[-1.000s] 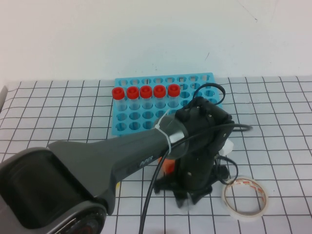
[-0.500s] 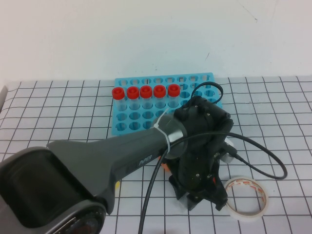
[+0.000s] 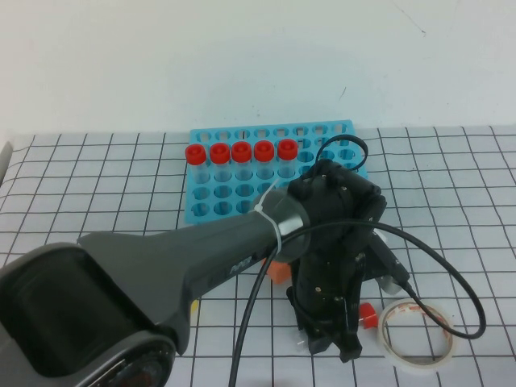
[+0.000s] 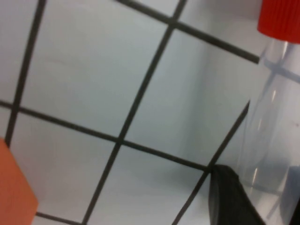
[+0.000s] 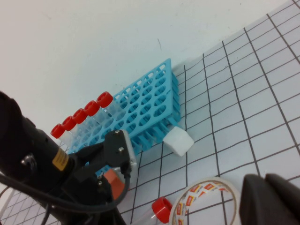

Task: Place the test tubes

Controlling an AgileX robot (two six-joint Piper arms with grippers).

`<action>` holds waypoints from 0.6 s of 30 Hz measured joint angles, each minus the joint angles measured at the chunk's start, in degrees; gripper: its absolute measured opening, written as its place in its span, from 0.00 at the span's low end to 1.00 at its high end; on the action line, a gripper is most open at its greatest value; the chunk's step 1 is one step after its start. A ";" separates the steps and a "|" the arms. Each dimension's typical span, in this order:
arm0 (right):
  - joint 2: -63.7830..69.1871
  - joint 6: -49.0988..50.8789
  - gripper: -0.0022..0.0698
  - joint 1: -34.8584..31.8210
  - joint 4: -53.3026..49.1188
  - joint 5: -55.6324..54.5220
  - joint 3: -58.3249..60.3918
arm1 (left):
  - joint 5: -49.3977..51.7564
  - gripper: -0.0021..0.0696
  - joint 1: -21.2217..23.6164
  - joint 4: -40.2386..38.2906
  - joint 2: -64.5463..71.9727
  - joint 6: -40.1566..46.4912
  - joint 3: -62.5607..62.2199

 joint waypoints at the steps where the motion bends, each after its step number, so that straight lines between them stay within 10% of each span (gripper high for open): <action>1: 0.00 0.00 0.03 0.00 0.00 0.10 0.00 | 0.00 0.33 0.00 0.01 0.00 0.85 0.00; 18: 0.00 -10.24 0.03 0.00 8.26 0.10 0.00 | -2.98 0.33 0.08 -1.41 -3.28 3.20 0.87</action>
